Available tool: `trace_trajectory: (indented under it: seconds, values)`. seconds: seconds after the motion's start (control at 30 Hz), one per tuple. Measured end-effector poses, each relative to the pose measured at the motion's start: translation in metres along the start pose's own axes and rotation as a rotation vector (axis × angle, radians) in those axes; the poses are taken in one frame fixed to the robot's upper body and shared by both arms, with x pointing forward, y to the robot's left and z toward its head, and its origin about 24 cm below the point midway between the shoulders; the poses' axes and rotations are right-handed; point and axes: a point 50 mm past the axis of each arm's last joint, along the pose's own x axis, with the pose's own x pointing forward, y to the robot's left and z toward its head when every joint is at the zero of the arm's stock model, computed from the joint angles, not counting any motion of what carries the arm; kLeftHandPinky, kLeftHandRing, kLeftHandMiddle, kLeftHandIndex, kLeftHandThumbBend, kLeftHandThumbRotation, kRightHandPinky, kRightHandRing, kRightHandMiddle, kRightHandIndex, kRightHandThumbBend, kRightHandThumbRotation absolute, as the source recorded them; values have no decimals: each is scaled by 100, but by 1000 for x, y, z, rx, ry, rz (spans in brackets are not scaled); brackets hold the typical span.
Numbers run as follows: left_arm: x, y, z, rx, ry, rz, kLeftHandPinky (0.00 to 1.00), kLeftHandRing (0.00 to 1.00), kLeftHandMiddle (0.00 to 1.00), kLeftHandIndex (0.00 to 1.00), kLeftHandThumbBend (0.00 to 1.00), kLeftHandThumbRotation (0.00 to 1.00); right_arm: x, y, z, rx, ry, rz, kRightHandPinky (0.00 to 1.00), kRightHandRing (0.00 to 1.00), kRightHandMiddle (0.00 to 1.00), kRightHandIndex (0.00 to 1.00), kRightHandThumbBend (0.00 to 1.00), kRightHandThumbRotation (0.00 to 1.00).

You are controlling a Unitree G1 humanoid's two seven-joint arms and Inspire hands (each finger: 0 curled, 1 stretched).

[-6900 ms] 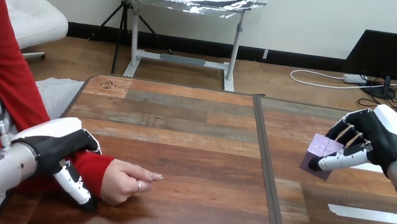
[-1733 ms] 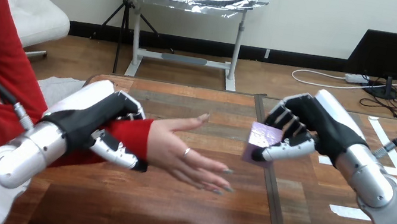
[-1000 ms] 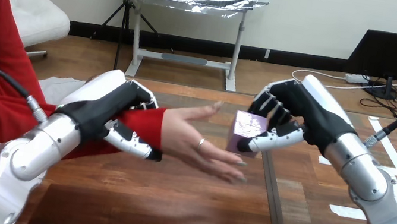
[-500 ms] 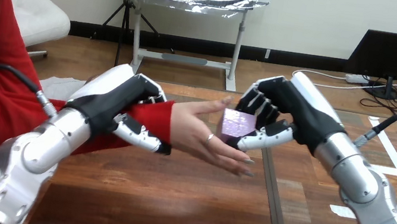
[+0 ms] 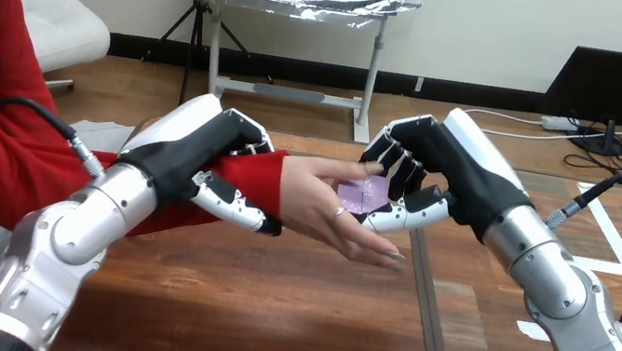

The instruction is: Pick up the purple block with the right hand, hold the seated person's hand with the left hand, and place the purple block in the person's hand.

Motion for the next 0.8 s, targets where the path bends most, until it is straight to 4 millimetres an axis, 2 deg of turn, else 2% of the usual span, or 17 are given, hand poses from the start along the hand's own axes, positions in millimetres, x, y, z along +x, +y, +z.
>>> trace_trajectory:
  seconds: [0.8]
  values:
    - [10, -5, 5, -26, -7, -8, 36, 41, 46, 45, 70, 0, 0, -8, 2, -4, 0, -20, 28, 32, 37, 43, 81, 0]
